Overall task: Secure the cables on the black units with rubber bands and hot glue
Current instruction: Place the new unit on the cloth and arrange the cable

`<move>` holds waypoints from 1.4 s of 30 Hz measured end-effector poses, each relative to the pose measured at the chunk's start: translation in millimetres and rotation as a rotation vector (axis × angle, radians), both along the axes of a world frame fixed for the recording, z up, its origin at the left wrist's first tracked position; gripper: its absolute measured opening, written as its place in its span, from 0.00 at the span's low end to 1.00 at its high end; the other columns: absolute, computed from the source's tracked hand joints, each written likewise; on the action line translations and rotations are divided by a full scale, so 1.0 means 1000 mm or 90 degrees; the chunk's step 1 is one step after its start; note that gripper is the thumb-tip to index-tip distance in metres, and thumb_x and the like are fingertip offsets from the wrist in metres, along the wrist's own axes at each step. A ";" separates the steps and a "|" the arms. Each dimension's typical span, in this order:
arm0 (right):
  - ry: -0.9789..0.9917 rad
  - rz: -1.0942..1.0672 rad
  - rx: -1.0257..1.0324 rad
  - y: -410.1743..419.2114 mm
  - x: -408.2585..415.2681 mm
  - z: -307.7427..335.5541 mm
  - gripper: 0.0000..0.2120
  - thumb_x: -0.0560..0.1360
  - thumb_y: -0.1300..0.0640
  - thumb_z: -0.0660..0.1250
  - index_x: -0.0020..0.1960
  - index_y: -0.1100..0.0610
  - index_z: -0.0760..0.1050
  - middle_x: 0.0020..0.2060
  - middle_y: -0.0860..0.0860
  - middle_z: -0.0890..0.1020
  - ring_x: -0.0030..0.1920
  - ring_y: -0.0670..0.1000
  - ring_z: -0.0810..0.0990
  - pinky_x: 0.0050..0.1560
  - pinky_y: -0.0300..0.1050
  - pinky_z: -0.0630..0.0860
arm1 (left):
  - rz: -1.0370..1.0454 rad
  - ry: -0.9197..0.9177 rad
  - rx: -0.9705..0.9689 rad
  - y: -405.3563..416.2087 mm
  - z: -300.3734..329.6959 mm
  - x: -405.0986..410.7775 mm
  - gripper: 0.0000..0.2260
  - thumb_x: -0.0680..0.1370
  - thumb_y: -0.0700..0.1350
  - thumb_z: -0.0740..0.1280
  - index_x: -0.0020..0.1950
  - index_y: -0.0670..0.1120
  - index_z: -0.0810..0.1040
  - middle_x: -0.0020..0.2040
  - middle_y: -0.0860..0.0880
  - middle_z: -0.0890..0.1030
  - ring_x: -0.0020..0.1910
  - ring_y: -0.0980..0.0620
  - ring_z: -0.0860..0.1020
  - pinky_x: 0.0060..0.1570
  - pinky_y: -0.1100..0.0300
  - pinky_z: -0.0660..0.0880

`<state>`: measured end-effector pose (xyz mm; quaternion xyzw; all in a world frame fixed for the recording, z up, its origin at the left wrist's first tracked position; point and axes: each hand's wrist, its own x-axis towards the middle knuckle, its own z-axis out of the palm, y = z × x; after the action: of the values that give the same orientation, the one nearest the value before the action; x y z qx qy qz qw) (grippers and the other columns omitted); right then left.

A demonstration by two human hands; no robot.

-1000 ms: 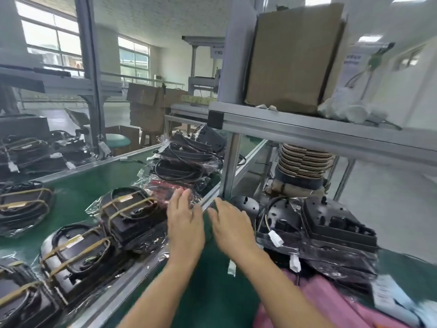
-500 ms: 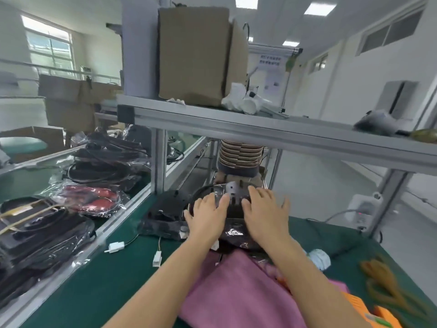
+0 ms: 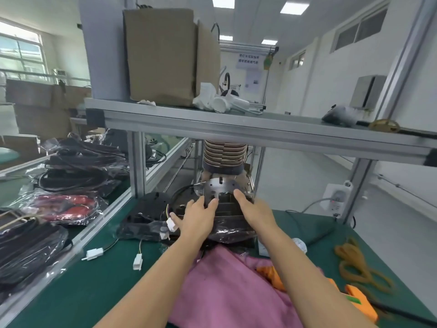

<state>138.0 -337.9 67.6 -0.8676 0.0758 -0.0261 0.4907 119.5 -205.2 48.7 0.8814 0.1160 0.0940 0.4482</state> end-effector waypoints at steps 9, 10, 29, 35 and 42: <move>0.062 0.077 0.498 -0.016 -0.024 0.016 0.11 0.74 0.50 0.69 0.46 0.58 0.77 0.32 0.54 0.85 0.30 0.52 0.84 0.26 0.42 0.77 | -0.106 -0.222 -0.374 -0.003 -0.001 -0.043 0.16 0.81 0.47 0.62 0.69 0.52 0.75 0.61 0.55 0.81 0.62 0.53 0.77 0.65 0.49 0.72; 0.091 0.091 0.505 -0.018 -0.028 0.018 0.08 0.74 0.52 0.68 0.44 0.58 0.76 0.30 0.54 0.84 0.29 0.52 0.84 0.25 0.42 0.77 | -0.122 -0.236 -0.385 -0.004 0.000 -0.050 0.15 0.80 0.46 0.63 0.67 0.54 0.76 0.59 0.56 0.82 0.60 0.54 0.79 0.63 0.52 0.74; 0.153 0.145 0.709 -0.120 -0.118 0.003 0.16 0.67 0.52 0.70 0.49 0.63 0.83 0.51 0.62 0.83 0.52 0.63 0.82 0.54 0.63 0.78 | -0.408 -0.194 0.522 -0.038 -0.077 -0.051 0.18 0.82 0.43 0.56 0.73 0.48 0.68 0.72 0.49 0.69 0.71 0.49 0.66 0.70 0.64 0.53; 0.157 0.132 0.707 -0.129 -0.140 -0.012 0.12 0.67 0.55 0.68 0.36 0.63 0.84 0.38 0.60 0.85 0.35 0.58 0.85 0.32 0.49 0.81 | -0.364 -0.187 0.671 -0.052 -0.079 -0.037 0.19 0.77 0.39 0.58 0.68 0.46 0.73 0.67 0.45 0.73 0.69 0.49 0.66 0.74 0.54 0.46; 0.155 0.089 0.703 -0.125 -0.140 -0.017 0.11 0.67 0.54 0.70 0.47 0.58 0.82 0.41 0.58 0.85 0.36 0.57 0.85 0.32 0.50 0.82 | -0.502 -0.352 0.489 -0.017 -0.047 -0.095 0.08 0.58 0.39 0.73 0.30 0.48 0.76 0.32 0.50 0.74 0.32 0.49 0.75 0.47 0.60 0.70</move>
<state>-1.7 -462.9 50.8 -0.4822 0.0764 0.1504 0.8597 24.2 -222.2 1.9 0.8996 -0.3811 0.1811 0.1128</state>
